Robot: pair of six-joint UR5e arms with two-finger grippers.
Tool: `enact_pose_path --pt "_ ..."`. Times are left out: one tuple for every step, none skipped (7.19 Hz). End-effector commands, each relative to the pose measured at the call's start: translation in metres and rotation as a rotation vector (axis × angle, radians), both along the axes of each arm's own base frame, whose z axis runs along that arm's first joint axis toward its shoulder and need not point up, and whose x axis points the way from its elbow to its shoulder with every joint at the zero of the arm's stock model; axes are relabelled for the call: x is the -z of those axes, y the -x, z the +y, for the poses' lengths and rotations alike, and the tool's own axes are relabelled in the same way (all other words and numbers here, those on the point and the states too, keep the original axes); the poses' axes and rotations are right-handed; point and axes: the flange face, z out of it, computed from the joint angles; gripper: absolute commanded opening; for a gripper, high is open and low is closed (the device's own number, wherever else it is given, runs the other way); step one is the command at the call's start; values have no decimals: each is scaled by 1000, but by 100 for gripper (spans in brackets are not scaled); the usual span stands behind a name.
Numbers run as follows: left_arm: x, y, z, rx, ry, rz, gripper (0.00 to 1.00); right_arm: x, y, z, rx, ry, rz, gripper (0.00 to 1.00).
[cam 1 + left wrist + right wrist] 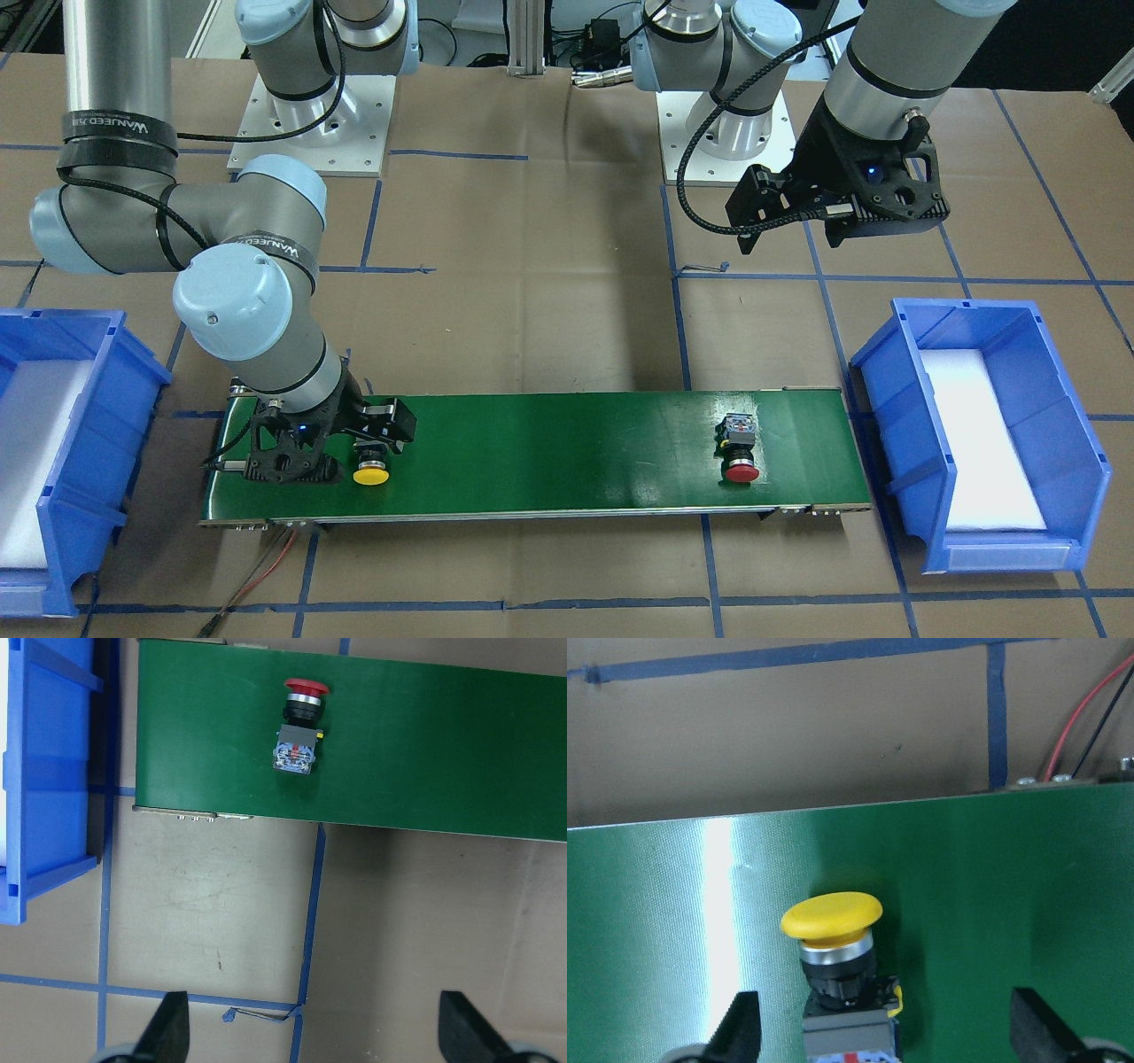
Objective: Transport two buttons from left to right
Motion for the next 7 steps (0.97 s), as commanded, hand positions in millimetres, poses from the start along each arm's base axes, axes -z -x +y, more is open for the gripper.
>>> enact_pose_path --pt "0 0 -4 0 16 3 100 11 1 -1 -5 -17 15 83" --pt "7 0 -8 0 4 3 100 14 1 -1 -5 -21 15 71" --pt "13 0 -12 -1 -7 2 100 17 1 -2 -11 -27 19 56" --pt "15 0 -13 0 -10 2 100 18 4 -1 -17 -39 45 39" --pt "13 0 -12 5 -7 2 100 19 6 3 -17 -76 60 13" --pt "13 0 -10 2 -7 1 100 13 7 1 -12 -71 59 6" --pt "13 0 -11 8 -9 2 100 -3 7 -7 -11 -51 60 6"
